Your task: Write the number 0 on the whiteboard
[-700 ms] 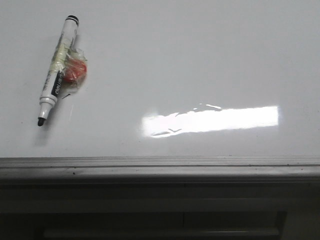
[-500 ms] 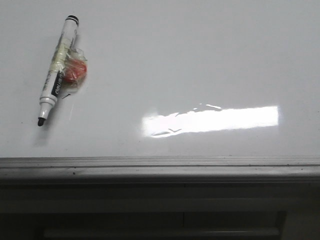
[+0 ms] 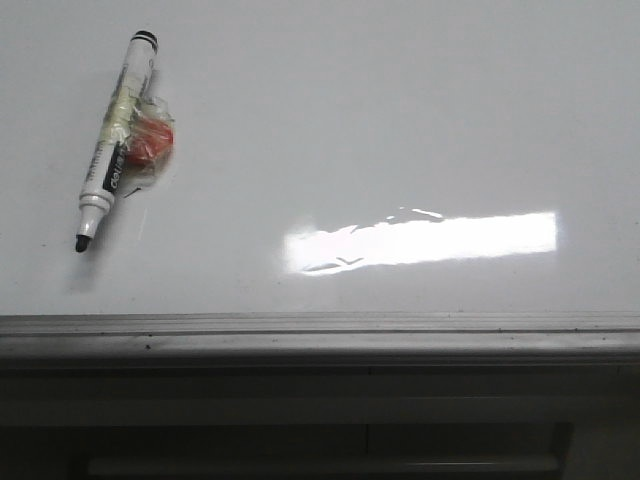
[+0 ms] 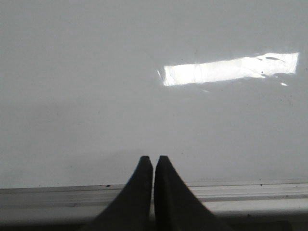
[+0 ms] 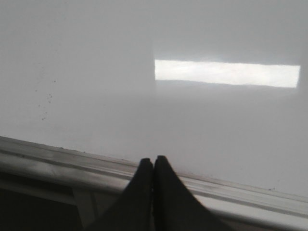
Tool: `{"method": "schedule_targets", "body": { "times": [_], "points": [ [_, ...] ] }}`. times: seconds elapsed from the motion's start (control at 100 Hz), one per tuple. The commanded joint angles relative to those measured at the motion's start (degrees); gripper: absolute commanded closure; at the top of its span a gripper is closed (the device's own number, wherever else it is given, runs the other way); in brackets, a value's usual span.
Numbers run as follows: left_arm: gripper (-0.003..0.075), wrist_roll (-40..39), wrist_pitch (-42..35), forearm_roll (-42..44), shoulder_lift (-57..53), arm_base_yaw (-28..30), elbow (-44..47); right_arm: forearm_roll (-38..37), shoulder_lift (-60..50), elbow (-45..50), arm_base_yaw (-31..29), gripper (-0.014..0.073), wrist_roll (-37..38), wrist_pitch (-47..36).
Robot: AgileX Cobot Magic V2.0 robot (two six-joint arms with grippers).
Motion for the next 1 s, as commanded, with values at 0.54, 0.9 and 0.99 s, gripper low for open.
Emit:
{"method": "schedule_targets", "body": {
  "times": [0.54,0.9,0.99],
  "points": [
    [0.0740,-0.84,-12.28,-41.21,-1.61,0.05,1.75,5.77,-1.11,0.66,-0.31,0.0651,0.47,-27.06],
    [0.0740,-0.84,-16.01,-58.15,-1.61,0.05,1.52,18.66,-1.11,-0.70,-0.31,0.0651,1.51,-31.52],
    [0.0734,1.33,-18.78,-56.52,-1.61,0.05,0.96,18.66,-1.11,-3.11,-0.31,0.0635,2.31,-29.18]
  ]
}}
